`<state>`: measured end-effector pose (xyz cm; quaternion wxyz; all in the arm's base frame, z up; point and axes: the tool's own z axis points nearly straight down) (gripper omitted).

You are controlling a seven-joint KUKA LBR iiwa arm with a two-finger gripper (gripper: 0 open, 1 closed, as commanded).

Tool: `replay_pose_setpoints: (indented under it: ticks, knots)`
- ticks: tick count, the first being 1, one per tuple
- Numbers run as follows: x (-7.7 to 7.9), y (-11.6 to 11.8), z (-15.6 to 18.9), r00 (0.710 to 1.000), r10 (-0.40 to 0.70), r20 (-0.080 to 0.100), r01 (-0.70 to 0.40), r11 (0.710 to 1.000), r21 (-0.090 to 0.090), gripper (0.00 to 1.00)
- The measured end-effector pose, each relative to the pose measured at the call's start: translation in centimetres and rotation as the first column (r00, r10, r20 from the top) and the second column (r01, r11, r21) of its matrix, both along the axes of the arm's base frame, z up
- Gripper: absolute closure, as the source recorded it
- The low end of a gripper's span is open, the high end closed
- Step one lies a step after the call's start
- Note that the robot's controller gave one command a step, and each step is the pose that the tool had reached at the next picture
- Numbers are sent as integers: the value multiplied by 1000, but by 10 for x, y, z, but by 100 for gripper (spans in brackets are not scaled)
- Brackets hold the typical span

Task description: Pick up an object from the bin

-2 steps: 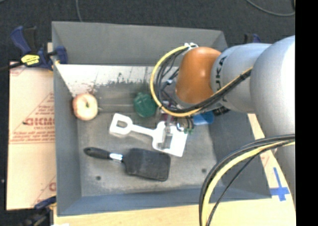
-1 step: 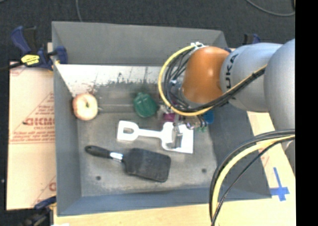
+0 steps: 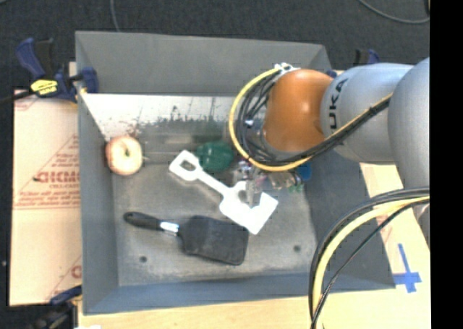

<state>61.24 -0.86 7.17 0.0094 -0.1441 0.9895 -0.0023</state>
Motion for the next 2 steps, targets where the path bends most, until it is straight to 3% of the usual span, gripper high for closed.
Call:
replay_pose_setpoints:
  ticks: [2]
  knots:
    - [0, 4, 0, 1000, 13, -1, -13, 1000, -1, 100]
